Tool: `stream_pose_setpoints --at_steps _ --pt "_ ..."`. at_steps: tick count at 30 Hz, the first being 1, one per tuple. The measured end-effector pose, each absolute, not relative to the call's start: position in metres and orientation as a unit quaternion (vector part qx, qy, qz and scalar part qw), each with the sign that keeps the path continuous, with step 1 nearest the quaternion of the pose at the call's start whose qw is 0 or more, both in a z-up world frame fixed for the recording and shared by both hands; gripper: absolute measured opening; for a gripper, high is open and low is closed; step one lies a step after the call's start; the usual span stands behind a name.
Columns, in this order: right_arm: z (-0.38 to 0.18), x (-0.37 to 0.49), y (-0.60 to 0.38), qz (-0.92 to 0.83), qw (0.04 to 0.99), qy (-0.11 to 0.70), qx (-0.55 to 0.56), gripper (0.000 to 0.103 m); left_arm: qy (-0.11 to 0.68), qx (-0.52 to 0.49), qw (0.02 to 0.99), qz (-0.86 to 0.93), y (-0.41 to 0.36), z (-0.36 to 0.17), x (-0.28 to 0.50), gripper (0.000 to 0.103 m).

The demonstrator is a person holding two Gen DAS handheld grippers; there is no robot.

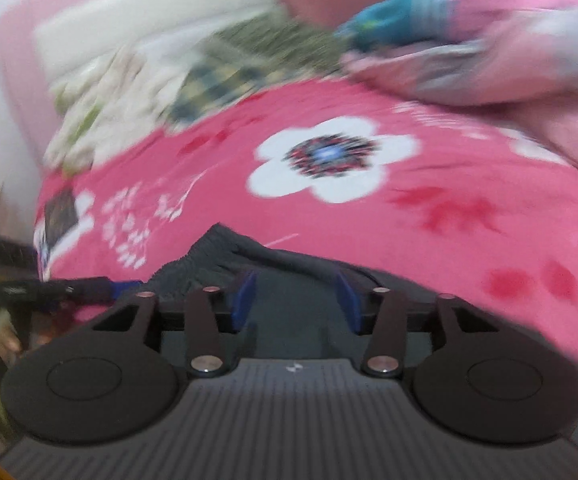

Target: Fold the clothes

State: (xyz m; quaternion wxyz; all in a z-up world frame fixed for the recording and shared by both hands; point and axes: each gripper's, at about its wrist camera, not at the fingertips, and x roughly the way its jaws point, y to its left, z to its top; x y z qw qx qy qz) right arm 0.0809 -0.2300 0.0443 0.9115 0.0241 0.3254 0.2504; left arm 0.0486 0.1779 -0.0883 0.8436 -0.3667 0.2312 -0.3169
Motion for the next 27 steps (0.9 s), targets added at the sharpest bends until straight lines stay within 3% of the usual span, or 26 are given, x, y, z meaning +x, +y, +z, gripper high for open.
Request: stream_pose_setpoints --at_steps 9,13,18,24,27 --pt "0.038 -0.054 -0.333 0.045 0.943 0.268 0.19 0.05 0.183 -0.36 0.881 -0.247 0.186 -0.063 0.031 0.066" --pt "0.031 -0.081 -0.359 -0.001 0.946 0.243 0.214 0.05 0.209 -0.324 0.885 -0.26 0.159 -0.037 0.048 0.066" --pt "0.021 -0.057 -0.369 0.002 0.952 0.233 0.197 0.044 0.259 -0.228 0.899 -0.27 0.097 -0.017 0.084 0.066" --pt "0.008 0.01 -0.379 0.001 0.953 0.268 0.14 0.036 0.329 -0.158 0.9 -0.239 0.049 -0.037 0.124 0.06" --pt "-0.011 0.049 -0.394 -0.016 0.947 0.295 0.128 0.031 0.328 -0.147 0.904 -0.23 0.046 -0.042 0.127 0.059"
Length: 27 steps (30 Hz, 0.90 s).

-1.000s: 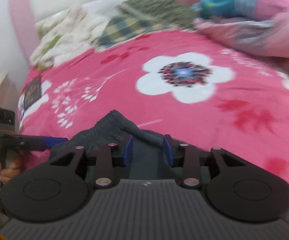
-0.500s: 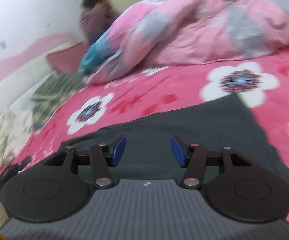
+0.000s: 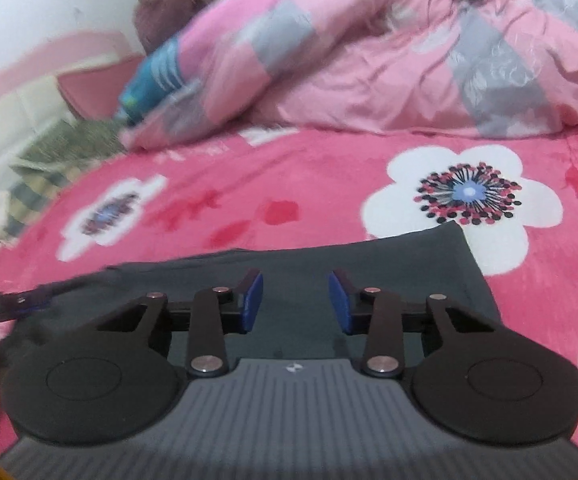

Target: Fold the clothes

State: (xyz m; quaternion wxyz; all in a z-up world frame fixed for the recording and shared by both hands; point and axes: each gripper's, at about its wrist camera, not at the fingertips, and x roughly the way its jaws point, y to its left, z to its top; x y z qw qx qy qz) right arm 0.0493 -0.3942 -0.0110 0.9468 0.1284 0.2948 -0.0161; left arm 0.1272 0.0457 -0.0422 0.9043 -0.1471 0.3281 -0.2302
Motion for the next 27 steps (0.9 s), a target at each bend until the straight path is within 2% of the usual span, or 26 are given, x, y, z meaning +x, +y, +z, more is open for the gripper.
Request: stream_pose_setpoints --at_steps 6,10,12,18,22,27 --pt "-0.062 0.103 -0.423 -0.075 0.928 0.351 0.1 0.026 0.332 -0.142 0.906 -0.224 0.043 -0.045 0.132 0.059" --pt "-0.051 0.085 -0.439 -0.08 0.929 0.329 0.149 0.026 0.332 -0.138 0.906 -0.224 0.043 -0.039 0.132 0.059" --pt "-0.028 0.051 -0.451 -0.082 0.934 0.295 0.185 0.026 0.33 -0.14 0.906 -0.225 0.045 -0.034 0.129 0.06" --pt "0.024 -0.093 -0.475 -0.112 0.935 0.221 0.255 0.029 0.311 -0.135 0.912 -0.23 0.051 -0.014 0.097 0.073" --pt "0.013 -0.164 -0.465 -0.108 0.924 0.216 0.298 0.029 0.313 -0.12 0.909 -0.248 0.044 -0.003 0.063 0.078" --pt "-0.032 -0.192 -0.445 -0.09 0.895 0.236 0.368 0.03 0.301 -0.091 0.908 -0.276 0.025 0.006 0.013 0.088"
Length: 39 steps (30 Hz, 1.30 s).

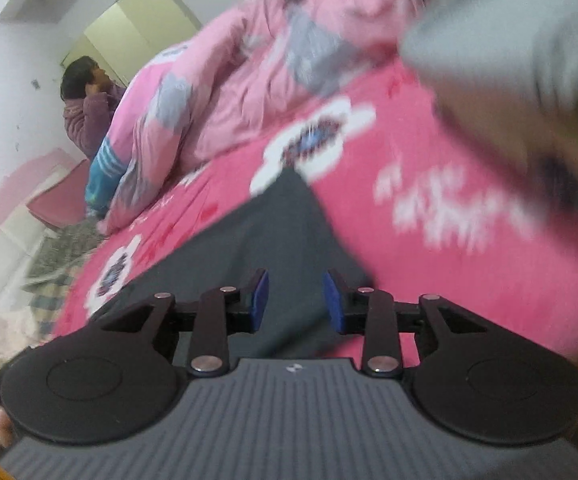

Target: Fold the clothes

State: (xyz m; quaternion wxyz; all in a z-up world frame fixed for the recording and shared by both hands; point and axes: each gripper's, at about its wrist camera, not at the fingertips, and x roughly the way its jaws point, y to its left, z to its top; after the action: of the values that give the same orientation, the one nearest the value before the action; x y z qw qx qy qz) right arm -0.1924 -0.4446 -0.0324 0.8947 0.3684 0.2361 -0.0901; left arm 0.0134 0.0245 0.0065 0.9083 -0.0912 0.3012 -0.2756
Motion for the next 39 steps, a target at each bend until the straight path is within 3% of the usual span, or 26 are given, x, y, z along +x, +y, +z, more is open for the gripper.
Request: stream_pose_setpoints --at_steps 10,17,20,23,26,32,39 --pt "-0.053 -0.198 -0.44 -0.076 0.881 0.21 0.417 0.032 0.303 -0.023 0.9 -0.311 -0.038 -0.011 -0.028 0.088" --pt "-0.058 -0.166 -0.425 -0.031 0.905 0.225 0.359 0.031 0.31 0.02 0.905 -0.29 -0.063 -0.027 -0.023 0.088" --pt "-0.077 -0.169 -0.44 -0.092 0.892 0.247 0.367 0.019 0.318 0.029 0.906 -0.279 -0.064 -0.031 -0.021 0.088" --pt "-0.07 -0.19 -0.449 -0.101 0.881 0.225 0.403 0.023 0.315 0.035 0.905 -0.283 -0.06 -0.029 -0.023 0.088" --pt "-0.057 -0.201 -0.442 -0.103 0.883 0.235 0.392 0.034 0.308 0.044 0.906 -0.286 -0.057 -0.027 -0.027 0.088" --pt "-0.076 -0.192 -0.426 -0.042 0.836 0.282 0.468 0.035 0.292 0.059 0.897 -0.328 -0.063 -0.024 -0.043 0.088" --pt "-0.084 -0.169 -0.408 -0.008 0.819 0.284 0.498 0.033 0.285 0.088 0.865 -0.403 -0.092 -0.027 -0.064 0.088"
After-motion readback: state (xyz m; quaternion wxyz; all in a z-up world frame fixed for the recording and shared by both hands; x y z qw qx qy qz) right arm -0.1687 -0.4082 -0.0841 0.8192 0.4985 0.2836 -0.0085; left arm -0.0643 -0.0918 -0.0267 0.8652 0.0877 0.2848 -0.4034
